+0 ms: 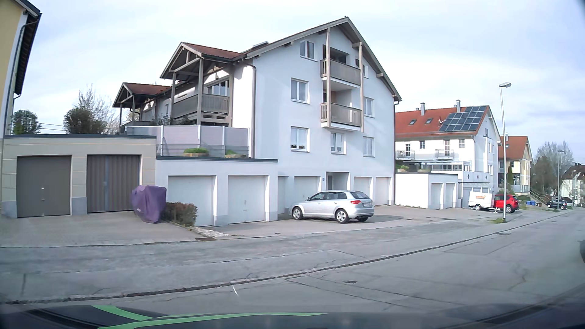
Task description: Follow the waypoints while adhering to traffic rules and regulations
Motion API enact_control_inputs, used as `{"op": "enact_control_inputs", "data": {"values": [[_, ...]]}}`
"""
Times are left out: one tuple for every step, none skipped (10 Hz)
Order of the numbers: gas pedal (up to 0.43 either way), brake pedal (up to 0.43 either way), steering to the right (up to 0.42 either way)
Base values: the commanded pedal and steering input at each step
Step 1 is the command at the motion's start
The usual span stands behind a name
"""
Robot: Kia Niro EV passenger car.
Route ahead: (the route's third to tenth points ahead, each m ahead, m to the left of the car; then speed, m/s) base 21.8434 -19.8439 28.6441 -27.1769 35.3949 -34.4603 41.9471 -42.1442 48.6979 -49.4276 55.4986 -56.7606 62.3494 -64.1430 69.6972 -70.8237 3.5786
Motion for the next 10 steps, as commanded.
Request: {"op": "enact_control_inputs", "data": {"values": [[0.13,0.0,0.465],[0.138,0.0,0.464],[0.15,0.0,0.457],[0.157,0.0,0.451],[0.189,0.0,0.441],[0.189,0.0,0.435],[0.189,0.0,0.43],[0.189,0.0,0.422],[0.189,0.0,0.406],[0.189,0.0,0.388]]}}
